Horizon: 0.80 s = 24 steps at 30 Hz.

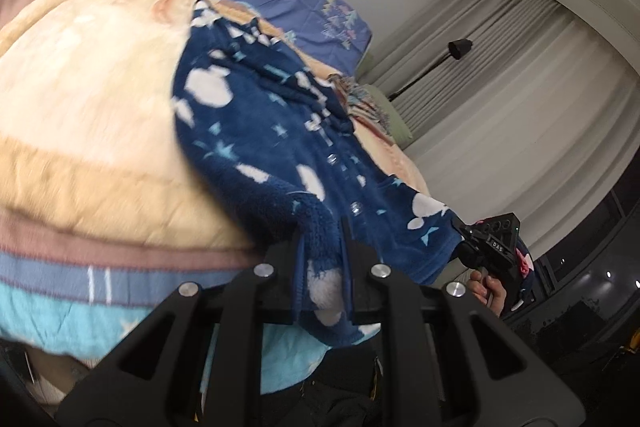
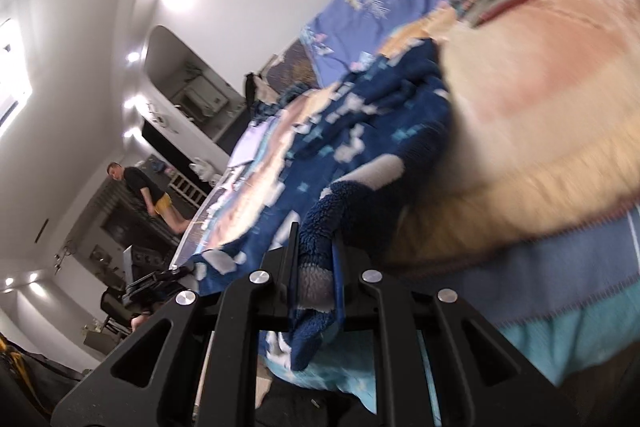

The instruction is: Fold small clothes

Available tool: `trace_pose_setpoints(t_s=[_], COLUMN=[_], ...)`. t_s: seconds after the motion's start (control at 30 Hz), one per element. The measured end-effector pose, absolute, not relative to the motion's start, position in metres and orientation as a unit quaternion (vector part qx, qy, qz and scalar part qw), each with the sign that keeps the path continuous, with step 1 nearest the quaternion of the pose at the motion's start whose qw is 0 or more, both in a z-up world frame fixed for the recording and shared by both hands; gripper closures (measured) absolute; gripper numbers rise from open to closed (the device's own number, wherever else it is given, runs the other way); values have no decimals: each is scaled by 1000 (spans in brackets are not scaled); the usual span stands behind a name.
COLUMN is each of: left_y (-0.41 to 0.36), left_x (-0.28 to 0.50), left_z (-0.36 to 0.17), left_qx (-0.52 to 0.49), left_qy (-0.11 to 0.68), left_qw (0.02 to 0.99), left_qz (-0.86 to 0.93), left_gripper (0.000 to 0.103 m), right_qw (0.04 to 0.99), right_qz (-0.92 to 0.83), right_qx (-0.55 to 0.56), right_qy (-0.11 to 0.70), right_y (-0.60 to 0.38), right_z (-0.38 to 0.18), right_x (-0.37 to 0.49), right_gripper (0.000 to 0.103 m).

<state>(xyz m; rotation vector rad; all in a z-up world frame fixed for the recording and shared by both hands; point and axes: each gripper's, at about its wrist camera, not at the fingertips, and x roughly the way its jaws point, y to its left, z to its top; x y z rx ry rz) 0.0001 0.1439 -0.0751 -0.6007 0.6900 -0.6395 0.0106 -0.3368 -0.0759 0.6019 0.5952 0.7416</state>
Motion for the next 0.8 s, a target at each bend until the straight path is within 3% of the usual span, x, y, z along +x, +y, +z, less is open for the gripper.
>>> trace_pose_setpoints(t_s=[0.4, 0.8], left_y=[148, 175], left_x=[75, 242], left_z=[-1, 49], left_qx=[-275, -283], left_qy=[272, 282], left_qw=[862, 873], left_qz=[-328, -279], left_gripper=[88, 88], right_qw=[842, 822], right_qz=[352, 313], right_qx=[334, 410], right_qy=[236, 239], right_y=[-333, -341], right_z=[-13, 19], right_x=[86, 250], right_gripper=[89, 89])
